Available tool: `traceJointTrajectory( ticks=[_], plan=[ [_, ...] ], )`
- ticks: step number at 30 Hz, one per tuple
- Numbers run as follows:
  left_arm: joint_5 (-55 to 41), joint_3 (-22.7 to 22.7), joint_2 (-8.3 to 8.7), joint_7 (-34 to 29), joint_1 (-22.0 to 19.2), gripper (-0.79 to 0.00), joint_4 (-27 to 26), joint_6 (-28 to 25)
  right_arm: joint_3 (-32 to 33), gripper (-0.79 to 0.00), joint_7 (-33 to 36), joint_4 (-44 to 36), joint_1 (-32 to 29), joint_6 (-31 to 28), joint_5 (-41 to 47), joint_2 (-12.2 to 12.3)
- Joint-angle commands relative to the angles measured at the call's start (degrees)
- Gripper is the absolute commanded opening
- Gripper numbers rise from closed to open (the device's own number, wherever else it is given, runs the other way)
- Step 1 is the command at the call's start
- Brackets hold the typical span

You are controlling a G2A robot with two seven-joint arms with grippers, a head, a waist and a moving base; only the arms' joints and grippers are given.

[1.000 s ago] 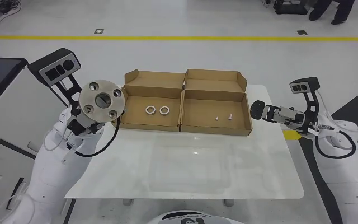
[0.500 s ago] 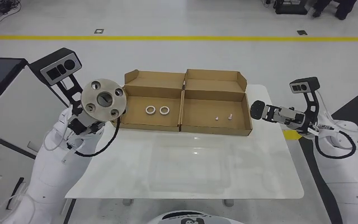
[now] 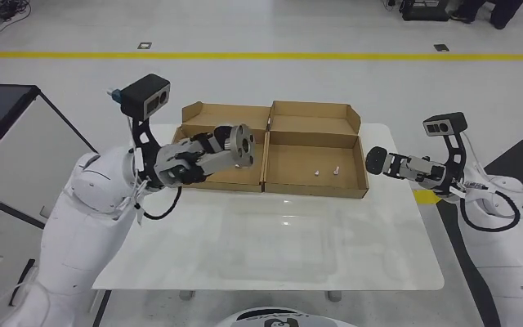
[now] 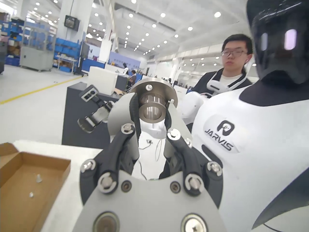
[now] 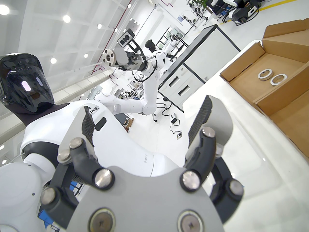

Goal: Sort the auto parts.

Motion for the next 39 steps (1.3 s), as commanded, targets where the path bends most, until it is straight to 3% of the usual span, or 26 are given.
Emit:
traceJointTrajectory(
  ticks=[1,8,15,26,39],
  plan=[
    [2.32,-0.11,0.01,-0.31,-0.45,-0.785,0.34,1.58,0.0,0.0,0.0,0.0,0.0,0.0,0.0,0.0],
    [8.61,0.18,-0.23,1.3,-3.07,-0.785,3.1,5.91,0.0,0.0,0.0,0.0,0.0,0.0,0.0,0.0],
    [16.0,3.5,-0.92,3.23,-7.1,-0.785,6.28,10.52,0.0,0.0,0.0,0.0,0.0,0.0,0.0,0.0],
    [26.83,9.94,-1.76,0.35,-10.97,-0.785,10.87,14.27,0.0,0.0,0.0,0.0,0.0,0.0,0.0,0.0],
    [35.04,11.98,-2.48,-0.46,-17.91,-0.785,21.38,18.54,0.0,0.0,0.0,0.0,0.0,0.0,0.0,0.0]
  ],
)
